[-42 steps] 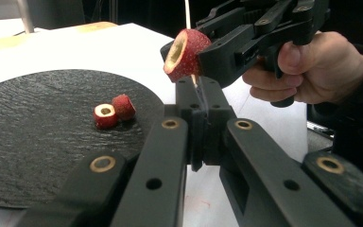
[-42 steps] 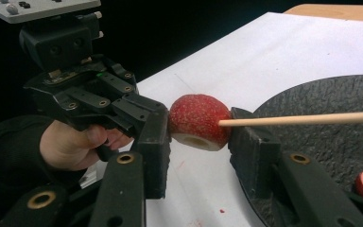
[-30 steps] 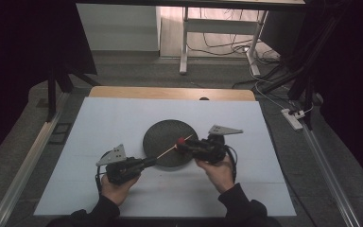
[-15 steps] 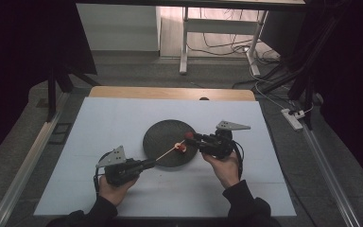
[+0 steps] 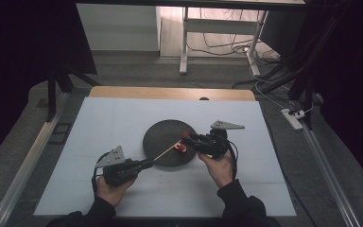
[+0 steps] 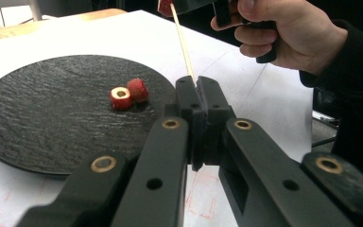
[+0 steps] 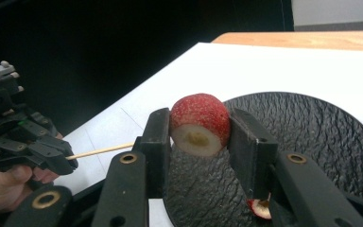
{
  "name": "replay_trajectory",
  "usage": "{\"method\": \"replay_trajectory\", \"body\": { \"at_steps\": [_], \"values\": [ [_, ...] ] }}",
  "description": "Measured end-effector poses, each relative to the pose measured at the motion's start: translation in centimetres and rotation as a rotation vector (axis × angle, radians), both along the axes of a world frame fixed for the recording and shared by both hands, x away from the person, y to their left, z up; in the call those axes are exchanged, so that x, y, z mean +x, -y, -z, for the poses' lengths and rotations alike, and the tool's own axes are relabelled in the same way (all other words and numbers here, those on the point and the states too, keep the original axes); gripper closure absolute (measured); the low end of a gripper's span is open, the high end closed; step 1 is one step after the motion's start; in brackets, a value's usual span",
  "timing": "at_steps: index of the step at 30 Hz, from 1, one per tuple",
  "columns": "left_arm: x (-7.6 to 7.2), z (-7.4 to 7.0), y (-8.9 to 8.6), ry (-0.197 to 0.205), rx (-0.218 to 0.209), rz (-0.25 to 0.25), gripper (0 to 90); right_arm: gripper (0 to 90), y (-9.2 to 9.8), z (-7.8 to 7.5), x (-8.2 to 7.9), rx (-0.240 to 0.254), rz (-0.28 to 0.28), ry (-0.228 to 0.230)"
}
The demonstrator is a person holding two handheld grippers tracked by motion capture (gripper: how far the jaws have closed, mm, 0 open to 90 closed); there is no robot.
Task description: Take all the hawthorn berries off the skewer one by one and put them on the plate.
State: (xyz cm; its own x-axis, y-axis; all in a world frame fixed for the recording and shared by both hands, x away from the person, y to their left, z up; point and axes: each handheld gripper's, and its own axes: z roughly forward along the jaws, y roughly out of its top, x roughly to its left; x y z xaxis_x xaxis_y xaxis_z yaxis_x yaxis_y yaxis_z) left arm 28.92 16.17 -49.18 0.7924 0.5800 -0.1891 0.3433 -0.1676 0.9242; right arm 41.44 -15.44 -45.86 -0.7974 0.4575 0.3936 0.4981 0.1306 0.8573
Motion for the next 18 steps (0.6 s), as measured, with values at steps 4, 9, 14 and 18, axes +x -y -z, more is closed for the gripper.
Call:
{"method": "replay_trajectory", "body": {
  "at_steps": [4,9,14,18],
  "values": [
    [0.0,0.1,0.1,-0.007,0.017,-0.009,89.8,60.9,-0.2,0.5,0.3,-0.006,0.008,-0.020],
    [0.0,0.0,-0.1,-0.007,0.023,-0.016,89.9,60.9,-0.4,0.6,0.3,-0.006,0.011,-0.022],
    [-0.1,0.1,-0.3,-0.008,0.020,-0.012,89.9,60.9,-0.4,0.9,0.5,0.014,-0.001,-0.043],
    [-0.7,0.0,-2.4,0.000,-0.027,-0.037,89.9,60.9,2.9,0.5,1.5,0.098,0.180,-0.046]
  ]
}}
